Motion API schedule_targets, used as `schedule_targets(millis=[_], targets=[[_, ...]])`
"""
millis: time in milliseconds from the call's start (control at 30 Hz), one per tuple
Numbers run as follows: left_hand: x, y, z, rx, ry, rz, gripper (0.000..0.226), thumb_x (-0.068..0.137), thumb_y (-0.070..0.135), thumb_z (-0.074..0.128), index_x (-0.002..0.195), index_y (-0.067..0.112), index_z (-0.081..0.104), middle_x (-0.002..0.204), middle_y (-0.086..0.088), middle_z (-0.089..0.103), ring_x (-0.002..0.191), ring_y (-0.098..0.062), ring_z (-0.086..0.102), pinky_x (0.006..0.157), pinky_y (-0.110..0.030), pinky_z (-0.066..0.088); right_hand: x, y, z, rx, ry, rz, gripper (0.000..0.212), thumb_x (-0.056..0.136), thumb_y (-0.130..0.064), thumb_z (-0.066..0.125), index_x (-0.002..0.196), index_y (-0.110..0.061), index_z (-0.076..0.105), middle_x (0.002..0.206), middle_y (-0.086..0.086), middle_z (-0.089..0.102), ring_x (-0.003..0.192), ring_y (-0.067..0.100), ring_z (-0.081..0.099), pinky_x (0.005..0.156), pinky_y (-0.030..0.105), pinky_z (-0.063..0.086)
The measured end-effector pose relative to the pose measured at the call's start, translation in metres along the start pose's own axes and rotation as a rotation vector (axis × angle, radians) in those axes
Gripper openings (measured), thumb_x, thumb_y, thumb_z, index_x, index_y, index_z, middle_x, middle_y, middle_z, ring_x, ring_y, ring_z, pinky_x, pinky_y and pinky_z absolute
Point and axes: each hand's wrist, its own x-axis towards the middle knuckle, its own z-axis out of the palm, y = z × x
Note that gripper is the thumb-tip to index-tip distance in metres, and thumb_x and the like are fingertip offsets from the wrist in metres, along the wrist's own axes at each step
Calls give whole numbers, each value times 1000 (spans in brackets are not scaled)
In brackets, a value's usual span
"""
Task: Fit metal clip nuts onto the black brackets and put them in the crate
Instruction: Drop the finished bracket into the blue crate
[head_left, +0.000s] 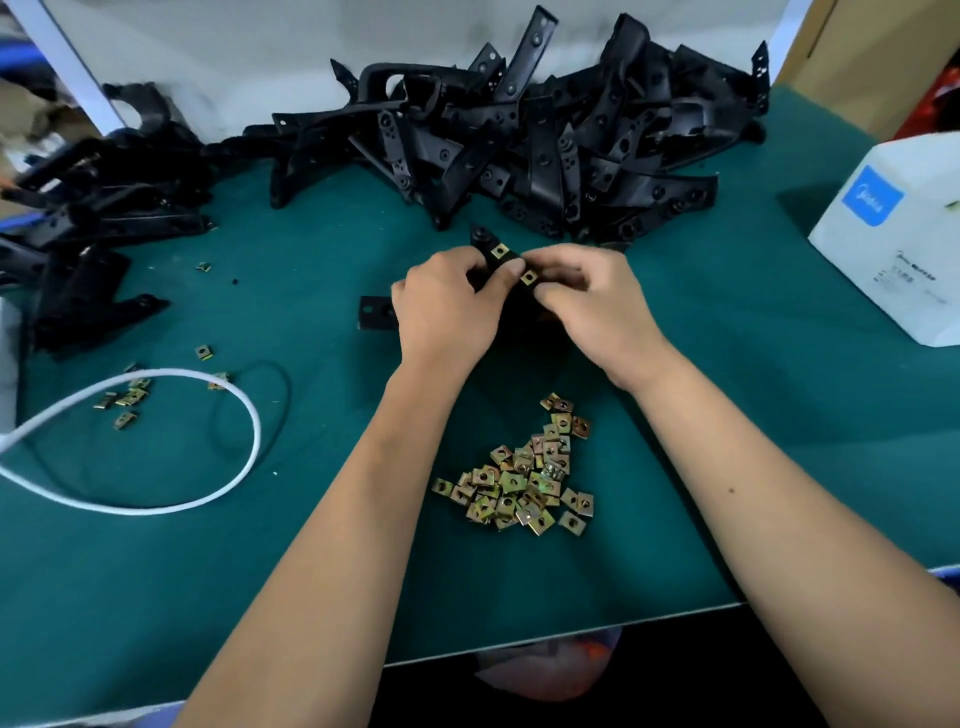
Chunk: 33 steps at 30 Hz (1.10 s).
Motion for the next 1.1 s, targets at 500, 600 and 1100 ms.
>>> schedule_targets(millis=[500, 600, 1100], targets=[[-83, 242, 123, 283, -108, 623, 33, 99, 58, 48, 88, 28, 56, 92, -1, 70, 94, -29, 61, 90, -43, 31, -126, 44, -222, -153, 792, 78, 16, 77, -37, 76, 77, -21, 76, 73, -3, 75, 69, 10, 65, 74, 47, 60], [-131, 294, 158, 242, -225, 828, 30, 98, 55, 51, 91, 28, 61, 96, -5, 71, 100, -31, 62, 93, -44, 32, -188, 70, -280, -127, 876, 146, 17, 83, -33, 72, 81, -17, 75, 77, 2, 75, 73, 14, 66, 78, 50, 61], [-285, 307, 271, 86, -1022, 1030, 44, 70, -18, 44, 102, 11, 54, 108, -8, 44, 89, -38, 53, 72, -48, 42, -424, 252, -316, -118, 1029, 1260, 22, 90, -21, 77, 105, -4, 75, 82, 7, 70, 76, 26, 68, 69, 34, 56]])
